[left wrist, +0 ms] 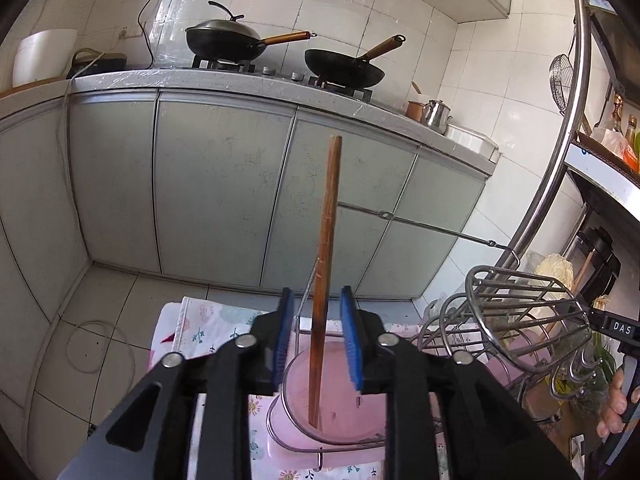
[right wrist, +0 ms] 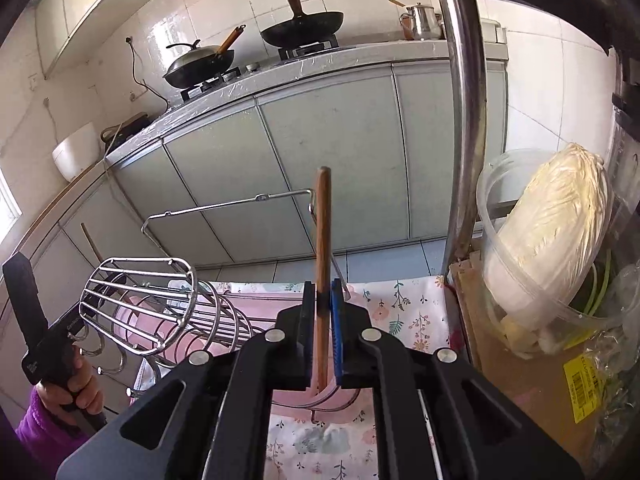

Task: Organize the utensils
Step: 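Lift the left tool's chopstick into the pink cup while the right tool inserts its chopstick, then grasp the black spoon with the left tool while the right tool grasps a wooden chopstick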

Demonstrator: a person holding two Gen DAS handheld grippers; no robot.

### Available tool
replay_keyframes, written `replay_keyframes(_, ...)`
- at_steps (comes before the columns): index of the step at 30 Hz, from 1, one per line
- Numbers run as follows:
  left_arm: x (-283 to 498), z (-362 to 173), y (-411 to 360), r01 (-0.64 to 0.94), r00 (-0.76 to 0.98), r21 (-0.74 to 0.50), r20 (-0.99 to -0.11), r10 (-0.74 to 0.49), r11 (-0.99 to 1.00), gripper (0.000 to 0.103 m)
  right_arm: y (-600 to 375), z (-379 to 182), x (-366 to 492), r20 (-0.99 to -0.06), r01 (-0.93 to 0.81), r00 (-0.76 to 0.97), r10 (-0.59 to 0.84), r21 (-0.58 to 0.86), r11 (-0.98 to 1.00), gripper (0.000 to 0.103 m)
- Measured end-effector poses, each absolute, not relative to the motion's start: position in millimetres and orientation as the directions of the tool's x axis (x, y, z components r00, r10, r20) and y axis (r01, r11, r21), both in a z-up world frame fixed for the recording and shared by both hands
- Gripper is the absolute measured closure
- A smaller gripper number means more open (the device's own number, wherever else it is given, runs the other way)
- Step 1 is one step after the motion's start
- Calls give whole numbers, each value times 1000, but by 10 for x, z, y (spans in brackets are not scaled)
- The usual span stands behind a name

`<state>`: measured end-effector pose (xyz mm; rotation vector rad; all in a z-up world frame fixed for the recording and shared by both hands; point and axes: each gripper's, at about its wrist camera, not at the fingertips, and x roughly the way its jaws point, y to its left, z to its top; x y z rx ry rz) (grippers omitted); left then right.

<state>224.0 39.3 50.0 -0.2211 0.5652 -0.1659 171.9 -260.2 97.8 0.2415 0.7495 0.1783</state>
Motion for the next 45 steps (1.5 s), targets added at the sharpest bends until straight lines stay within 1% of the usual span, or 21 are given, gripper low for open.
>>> replay_keyframes(1, 2225, 508, 412, 91, 833, -259, -509, -216, 962, 71, -2610, 980, 1713, -651, -71, 719, 244, 281, 957, 85)
replay_keyframes(2, 2216, 542, 427, 89, 834, -264, -508, -217, 960, 70, -2624, 985, 1694, -648, -69, 721, 245, 285, 956, 80)
replay_keyframes(3, 2202, 564, 441, 88, 833, -268, -508, -219, 959, 68, -2638, 995, 1673, -643, -70, 725, 247, 288, 955, 69)
replay_keyframes(4, 2185, 581, 456, 85, 833, -270, -509, -217, 959, 67, -2649, 1006, 1650, -639, -68, 729, 246, 289, 955, 62)
replay_keyframes(6, 2145, 622, 489, 78, 833, -272, -510, -212, 959, 66, -2670, 1032, 1598, -631, -68, 736, 245, 291, 954, 59)
replay_keyframes(14, 1757, 787, 579, 90, 827, -284, -513, -230, 955, 66, -2654, 1150, 1164, -593, -74, 774, 223, 265, 961, 58)
replay_keyframes(21, 1251, 709, 522, 137, 795, -271, -544, -269, 953, 66, -2519, 992, 687, -575, -108, 777, 258, 282, 953, 58)
replay_keyframes(25, 1054, 498, 459, 153, 741, -283, -600, -300, 947, 66, -2379, 759, 517, -598, -126, 747, 291, 302, 945, 58)
replay_keyframes(31, 931, 2, 304, 153, 617, -307, -713, -333, 939, 66, -2190, 277, 402, -675, -140, 651, 346, 342, 929, 58)
replay_keyframes(36, 1005, -453, 155, 126, 452, -320, -824, -341, 939, 66, -2078, -75, 374, -725, -142, 561, 400, 392, 909, 58)
replay_keyframes(42, 1182, -767, 32, 106, 324, -347, -874, -362, 932, 68, -2012, -304, 378, -740, -129, 489, 461, 461, 878, 59)
replay_keyframes(45, 1290, -891, -46, 98, 277, -338, -894, -352, 936, 68, -2024, -335, 397, -745, -124, 480, 464, 466, 876, 64)
